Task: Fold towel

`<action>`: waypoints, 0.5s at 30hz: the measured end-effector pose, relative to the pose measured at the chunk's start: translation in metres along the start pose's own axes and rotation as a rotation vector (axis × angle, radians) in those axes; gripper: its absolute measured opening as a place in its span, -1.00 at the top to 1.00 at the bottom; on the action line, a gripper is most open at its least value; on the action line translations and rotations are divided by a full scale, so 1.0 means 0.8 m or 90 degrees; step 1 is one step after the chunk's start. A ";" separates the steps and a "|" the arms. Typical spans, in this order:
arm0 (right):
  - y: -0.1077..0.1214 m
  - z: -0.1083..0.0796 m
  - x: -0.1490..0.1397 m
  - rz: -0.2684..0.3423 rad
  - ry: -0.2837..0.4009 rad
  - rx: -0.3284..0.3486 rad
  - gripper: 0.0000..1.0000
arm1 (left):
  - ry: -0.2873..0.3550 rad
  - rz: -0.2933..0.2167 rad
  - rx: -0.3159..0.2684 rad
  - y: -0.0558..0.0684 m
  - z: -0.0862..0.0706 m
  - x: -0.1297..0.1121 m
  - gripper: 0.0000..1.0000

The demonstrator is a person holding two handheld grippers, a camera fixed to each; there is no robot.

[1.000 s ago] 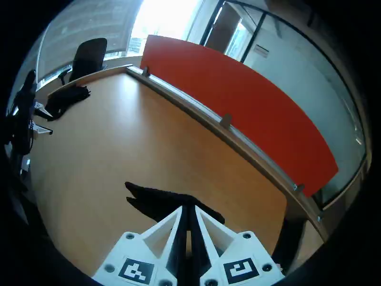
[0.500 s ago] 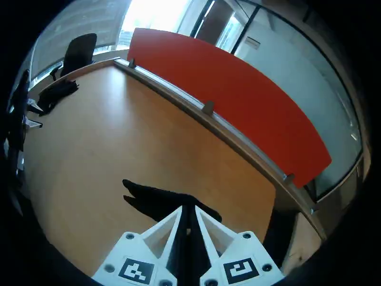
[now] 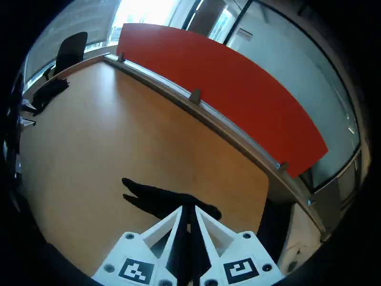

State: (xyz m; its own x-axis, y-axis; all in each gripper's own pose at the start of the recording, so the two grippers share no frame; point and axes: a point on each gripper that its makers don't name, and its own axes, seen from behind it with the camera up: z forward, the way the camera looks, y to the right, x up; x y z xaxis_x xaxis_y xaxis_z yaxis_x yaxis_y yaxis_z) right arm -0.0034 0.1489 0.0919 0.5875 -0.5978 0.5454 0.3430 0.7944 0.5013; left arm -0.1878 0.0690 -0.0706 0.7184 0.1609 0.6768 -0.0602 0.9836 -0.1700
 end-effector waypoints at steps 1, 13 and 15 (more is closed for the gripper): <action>0.002 0.000 -0.001 0.001 -0.001 -0.001 0.92 | 0.000 0.000 0.000 0.000 0.000 0.000 -0.83; 0.012 -0.006 -0.017 0.008 -0.011 -0.006 0.92 | 0.000 0.006 -0.003 0.005 0.003 0.006 -0.83; 0.013 -0.009 -0.023 0.012 -0.014 -0.007 0.92 | 0.000 0.006 -0.003 0.005 0.003 0.007 -0.83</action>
State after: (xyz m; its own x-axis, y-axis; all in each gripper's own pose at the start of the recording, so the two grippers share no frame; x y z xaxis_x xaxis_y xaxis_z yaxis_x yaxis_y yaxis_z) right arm -0.0054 0.1690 0.0823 0.5783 -0.5843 0.5693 0.3400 0.8070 0.4829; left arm -0.1856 0.0743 -0.0658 0.7174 0.1698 0.6757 -0.0634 0.9817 -0.1793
